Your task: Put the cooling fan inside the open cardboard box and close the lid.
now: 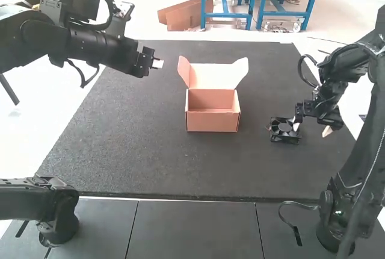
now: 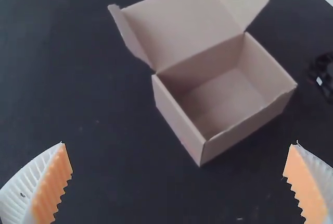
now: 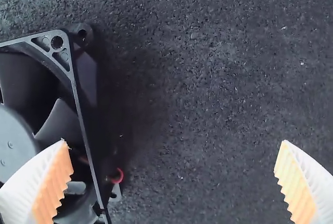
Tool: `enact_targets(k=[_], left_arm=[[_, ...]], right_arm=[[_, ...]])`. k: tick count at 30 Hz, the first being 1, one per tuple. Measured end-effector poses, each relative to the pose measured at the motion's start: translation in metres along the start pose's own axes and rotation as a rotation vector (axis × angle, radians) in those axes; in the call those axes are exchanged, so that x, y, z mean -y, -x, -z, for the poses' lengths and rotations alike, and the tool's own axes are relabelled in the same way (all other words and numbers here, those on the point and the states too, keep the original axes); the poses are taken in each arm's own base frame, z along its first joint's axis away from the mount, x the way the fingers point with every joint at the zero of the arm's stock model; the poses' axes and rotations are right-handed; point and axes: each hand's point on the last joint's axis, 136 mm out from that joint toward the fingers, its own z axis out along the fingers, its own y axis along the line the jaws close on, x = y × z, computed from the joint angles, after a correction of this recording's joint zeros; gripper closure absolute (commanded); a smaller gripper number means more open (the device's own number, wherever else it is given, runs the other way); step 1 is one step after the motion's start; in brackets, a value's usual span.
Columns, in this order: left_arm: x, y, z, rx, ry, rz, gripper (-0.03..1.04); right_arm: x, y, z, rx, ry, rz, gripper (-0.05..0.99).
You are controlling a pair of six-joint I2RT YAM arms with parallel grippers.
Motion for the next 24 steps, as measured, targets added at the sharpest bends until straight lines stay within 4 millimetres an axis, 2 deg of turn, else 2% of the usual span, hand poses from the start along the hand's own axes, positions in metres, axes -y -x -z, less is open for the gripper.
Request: enact_targets(k=[4, 7, 11, 15, 24], left_arm=[[-0.0001, -0.0008, 0.0001, -0.003, 0.000, 0.000, 0.04], [0.0000, -0.0018, 0.0002, -0.008, 0.000, 0.000, 0.04], [-0.0001, -0.0036, 0.0003, -0.015, 0.001, 0.000, 0.04], [0.0000, -0.0049, 0.0003, -0.021, 0.000, 0.000, 0.04], [0.0001, -0.0076, 0.0006, -0.032, 0.000, 0.000, 0.05]], right_arm=[[0.0007, -0.0035, -0.0058, -0.022, -0.004, 0.000, 0.07], [0.0005, -0.0041, -0.0073, -0.027, -0.003, 0.000, 0.17], [0.0004, -0.0049, -0.0085, -0.031, -0.006, 0.001, 0.49], [-0.0029, -0.0056, -0.0090, -0.034, 0.006, 0.003, 0.94], [-0.0085, -0.0042, -0.0092, -0.029, 0.040, -0.002, 0.95]])
